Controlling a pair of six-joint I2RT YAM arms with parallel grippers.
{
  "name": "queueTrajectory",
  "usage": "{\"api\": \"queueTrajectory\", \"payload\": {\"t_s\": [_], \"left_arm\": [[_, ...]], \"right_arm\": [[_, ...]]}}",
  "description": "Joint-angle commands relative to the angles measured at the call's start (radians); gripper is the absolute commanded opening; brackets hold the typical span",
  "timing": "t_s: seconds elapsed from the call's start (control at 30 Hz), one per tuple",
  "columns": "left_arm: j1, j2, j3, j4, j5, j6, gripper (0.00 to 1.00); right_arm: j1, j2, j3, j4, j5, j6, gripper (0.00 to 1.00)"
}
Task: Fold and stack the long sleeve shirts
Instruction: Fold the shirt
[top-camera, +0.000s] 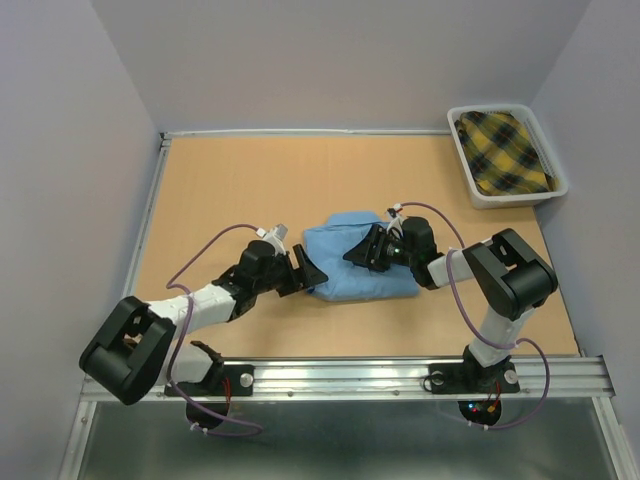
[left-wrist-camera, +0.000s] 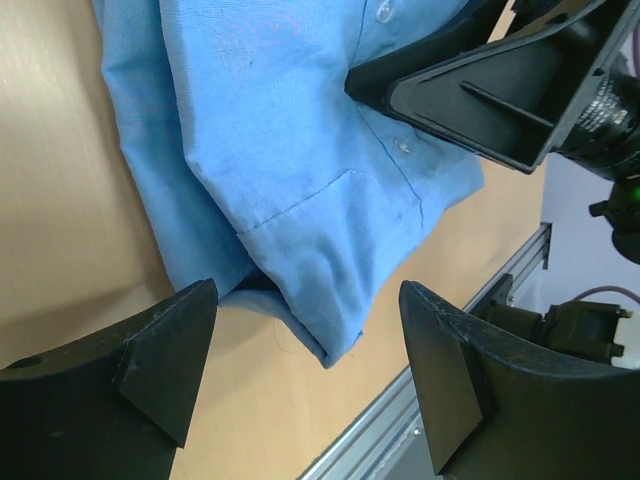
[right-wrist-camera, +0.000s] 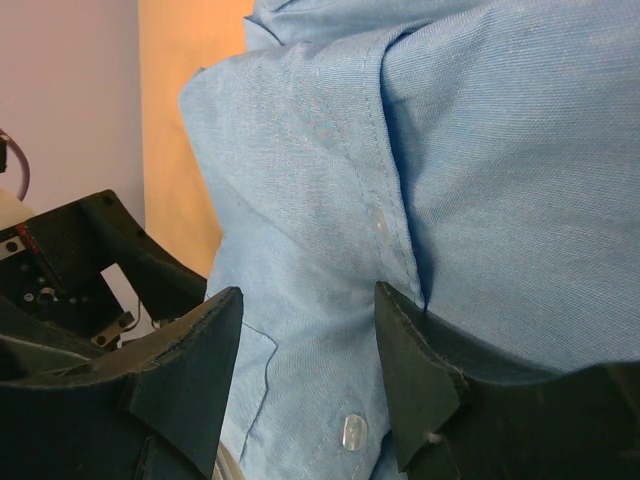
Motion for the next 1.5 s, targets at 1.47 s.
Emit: {"api": "queueTrajectory", "payload": {"t_s": [1.47], "left_arm": [[-0.138,0.145,-0.148,0.254,0.231,-0.264,0.57]], "right_arm": [[0.009,0.015,-0.017,-0.014,0.061,-0.016,0.61]]}}
